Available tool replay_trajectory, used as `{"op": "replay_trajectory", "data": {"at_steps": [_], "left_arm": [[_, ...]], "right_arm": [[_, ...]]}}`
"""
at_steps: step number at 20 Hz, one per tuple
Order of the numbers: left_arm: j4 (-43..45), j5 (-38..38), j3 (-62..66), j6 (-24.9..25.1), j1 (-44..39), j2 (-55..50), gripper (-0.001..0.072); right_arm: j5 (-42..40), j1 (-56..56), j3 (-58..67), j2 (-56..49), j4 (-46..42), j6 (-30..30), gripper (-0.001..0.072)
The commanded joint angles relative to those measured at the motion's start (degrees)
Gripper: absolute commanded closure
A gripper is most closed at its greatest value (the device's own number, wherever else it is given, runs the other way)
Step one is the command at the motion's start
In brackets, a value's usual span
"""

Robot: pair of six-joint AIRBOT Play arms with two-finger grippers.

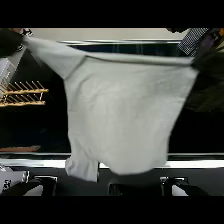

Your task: Fold the clothes and pants, and hang the long-sleeved shirts on hangers.

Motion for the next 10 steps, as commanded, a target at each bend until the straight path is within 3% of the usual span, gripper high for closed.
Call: {"op": "replay_trajectory", "data": {"at_steps": [1, 5, 9, 10], "left_arm": [[-0.31, 9.51, -0.44, 0.66, -4.87, -16.02, 0.0688], [-0.35, 11.63, -0.39, 0.63, -8.55, -28.13, 0.0687], [-0.37, 9.66, -0.39, -2.01, -9.64, -30.58, 0.0683], [-0.37, 8.79, -0.26, -2.84, -9.38, -30.23, 0.0644]], "right_arm": [[-6.93, 0.0, -3.02, -15.96, 3.56, -0.28, 0.068], [-14.84, 0.22, -2.99, -29.24, 12.9, -1.36, 0.068], [-18.27, 0.24, -2.99, -33.77, 20.7, -4.7, 0.0678], [-17.92, 0.2, -2.8, -33.66, 21.68, -5.7, 0.066]]}}
